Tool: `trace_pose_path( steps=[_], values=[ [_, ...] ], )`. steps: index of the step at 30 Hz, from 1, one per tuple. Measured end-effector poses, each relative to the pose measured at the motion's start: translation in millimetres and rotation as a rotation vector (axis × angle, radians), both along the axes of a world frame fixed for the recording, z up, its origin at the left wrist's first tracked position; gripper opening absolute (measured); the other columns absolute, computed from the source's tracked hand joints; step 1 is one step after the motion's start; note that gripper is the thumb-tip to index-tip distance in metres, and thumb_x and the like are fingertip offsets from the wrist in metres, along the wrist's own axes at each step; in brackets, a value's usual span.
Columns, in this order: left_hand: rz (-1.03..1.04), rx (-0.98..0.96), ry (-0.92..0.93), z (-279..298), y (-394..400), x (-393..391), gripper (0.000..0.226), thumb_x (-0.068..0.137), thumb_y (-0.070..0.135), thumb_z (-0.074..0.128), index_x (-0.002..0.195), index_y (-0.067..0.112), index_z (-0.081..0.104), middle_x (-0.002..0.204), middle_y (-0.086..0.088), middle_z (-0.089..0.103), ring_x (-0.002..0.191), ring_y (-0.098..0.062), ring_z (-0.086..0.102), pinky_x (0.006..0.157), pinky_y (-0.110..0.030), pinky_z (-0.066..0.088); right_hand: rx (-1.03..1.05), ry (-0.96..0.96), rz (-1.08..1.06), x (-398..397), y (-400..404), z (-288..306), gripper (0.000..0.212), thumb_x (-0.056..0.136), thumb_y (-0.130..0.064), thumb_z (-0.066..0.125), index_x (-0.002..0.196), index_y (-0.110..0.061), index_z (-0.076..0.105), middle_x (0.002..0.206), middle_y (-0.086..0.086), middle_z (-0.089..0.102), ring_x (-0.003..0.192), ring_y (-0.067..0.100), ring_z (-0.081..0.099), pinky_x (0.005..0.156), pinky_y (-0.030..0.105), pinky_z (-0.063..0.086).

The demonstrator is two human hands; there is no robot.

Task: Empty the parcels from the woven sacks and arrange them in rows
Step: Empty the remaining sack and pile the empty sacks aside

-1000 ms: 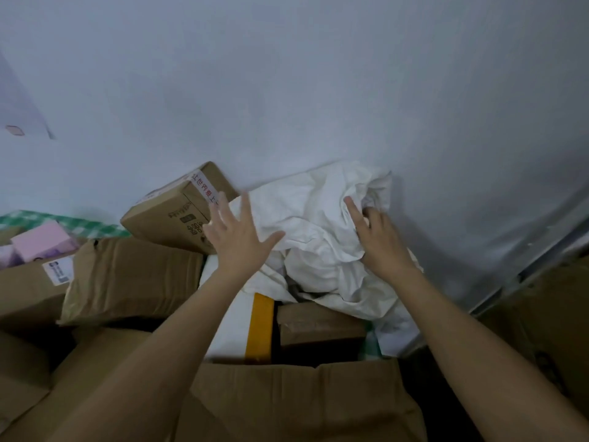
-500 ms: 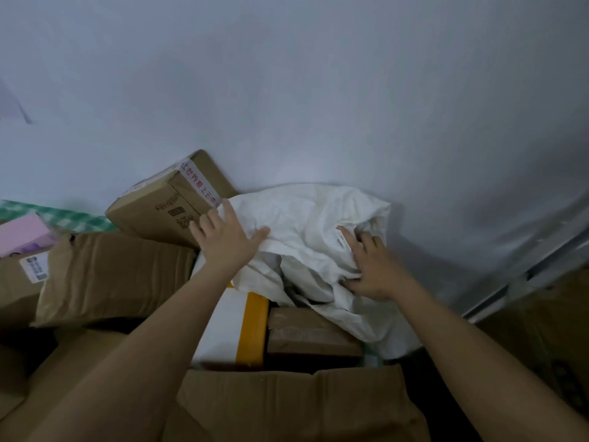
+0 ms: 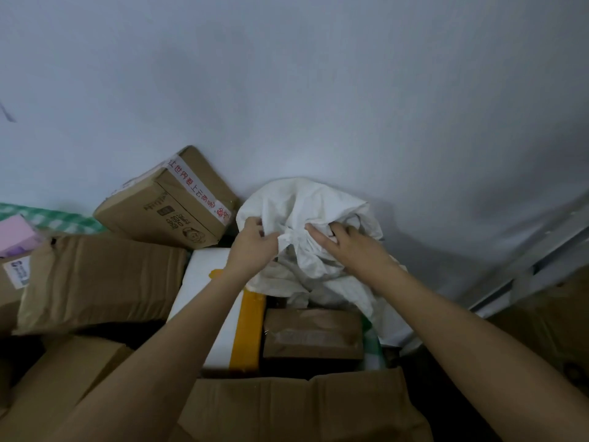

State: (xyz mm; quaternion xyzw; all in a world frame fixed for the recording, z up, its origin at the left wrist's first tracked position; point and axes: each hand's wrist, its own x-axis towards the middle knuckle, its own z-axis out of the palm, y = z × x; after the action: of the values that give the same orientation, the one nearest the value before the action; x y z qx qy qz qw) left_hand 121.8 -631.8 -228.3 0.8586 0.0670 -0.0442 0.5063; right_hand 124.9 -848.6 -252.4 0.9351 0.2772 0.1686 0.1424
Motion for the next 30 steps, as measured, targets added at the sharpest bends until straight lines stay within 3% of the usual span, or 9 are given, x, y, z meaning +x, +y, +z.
trace_pose_path(
  steps=[2,6,11,14,16,18,20,22,30],
  values=[
    [-0.037,-0.09,-0.046,-0.9,-13.2,-10.0,0.033,0.096,0.026,0.05,0.126,0.02,0.036,0.09,0.002,0.061,0.084,-0.02,0.062,0.079,-0.042,0.053,0.026,-0.079,0.07,9.0,-1.2,-15.2,0.058,0.079,-0.007,0.038,0.135,-0.02,0.037,0.09,0.019,0.061,0.046,0.025,0.055,0.033,0.025,0.039],
    [-0.157,-0.1,-0.11,-14.9,-33.5,-22.4,0.037,0.099,0.028,0.045,0.13,0.024,0.025,0.081,-0.003,0.06,0.073,-0.016,0.058,0.072,-0.036,0.048,0.06,0.108,-0.036,0.8,-7.0,-43.2,0.099,0.073,-0.003,0.071,0.148,-0.022,0.01,0.12,0.028,0.055,0.071,0.039,0.063,0.047,0.039,0.055],
    [-0.262,-0.001,-0.031,-30.8,-44.6,-20.6,0.049,0.09,0.016,0.049,0.128,0.03,0.022,0.121,-0.022,0.045,0.099,-0.031,0.055,0.088,-0.044,0.049,0.255,0.611,-0.126,-29.3,-21.2,-28.2,0.109,0.089,-0.014,0.059,0.135,-0.055,-0.031,0.159,-0.003,-0.006,0.128,0.038,0.041,0.087,0.046,0.051],
    [-0.259,0.079,0.0,-32.0,-51.3,-19.0,0.052,0.086,0.001,0.052,0.126,0.02,0.025,0.122,-0.019,0.037,0.094,-0.025,0.05,0.077,-0.032,0.044,0.24,0.72,-0.261,-44.3,-18.7,19.1,0.077,0.094,-0.037,0.053,0.15,-0.051,0.002,0.158,0.001,0.021,0.13,0.029,0.042,0.092,0.04,0.049],
    [-0.243,0.159,-0.008,-37.3,-56.5,-17.4,0.05,0.085,-0.001,0.053,0.124,0.018,0.027,0.123,-0.018,0.034,0.095,-0.027,0.047,0.08,-0.036,0.045,0.277,0.387,-0.202,-52.0,-6.9,51.2,0.037,0.095,-0.043,0.047,0.13,-0.033,0.054,0.125,0.005,0.06,0.105,0.028,0.058,0.08,0.037,0.052],
    [-0.244,0.234,-0.013,-42.3,-60.8,-17.1,0.05,0.085,0.006,0.056,0.125,0.016,0.027,0.126,-0.019,0.031,0.103,-0.037,0.047,0.089,-0.046,0.045,0.359,0.028,-0.108,-53.1,4.6,68.7,0.04,0.087,-0.053,0.052,0.116,-0.028,0.066,0.117,0.009,0.061,0.105,0.032,0.052,0.087,0.04,0.05],
    [-0.241,0.324,0.006,-46.5,-63.2,-15.0,0.051,0.087,0.017,0.059,0.128,0.014,0.028,0.128,-0.019,0.032,0.111,-0.042,0.043,0.094,-0.046,0.041,0.36,0.158,-0.225,-39.1,5.5,68.7,0.086,0.074,-0.067,0.062,0.148,-0.043,0.026,0.156,0.011,0.017,0.138,0.036,0.017,0.112,0.055,0.023],
    [-0.248,0.404,0.03,-50.8,-62.5,-13.6,0.05,0.089,0.018,0.057,0.129,0.012,0.028,0.129,-0.02,0.033,0.115,-0.044,0.039,0.093,-0.046,0.036,0.399,0.564,-0.416,-25.7,2.0,49.7,0.115,0.066,-0.07,0.069,0.144,-0.056,-0.013,0.16,0.002,-0.019,0.146,0.036,-0.007,0.115,0.057,0.008],
    [-0.622,0.564,0.211,-28.1,-35.0,-5.2,0.042,0.099,0.019,0.04,0.139,0.013,0.029,0.126,-0.018,0.05,0.113,-0.033,0.05,0.083,-0.035,0.039,0.186,0.642,-0.482,-32.2,6.9,-34.4,0.118,0.073,-0.048,0.077,0.15,-0.041,-0.013,0.152,0.013,0.009,0.133,0.04,0.027,0.095,0.049,0.042]
  ],
)
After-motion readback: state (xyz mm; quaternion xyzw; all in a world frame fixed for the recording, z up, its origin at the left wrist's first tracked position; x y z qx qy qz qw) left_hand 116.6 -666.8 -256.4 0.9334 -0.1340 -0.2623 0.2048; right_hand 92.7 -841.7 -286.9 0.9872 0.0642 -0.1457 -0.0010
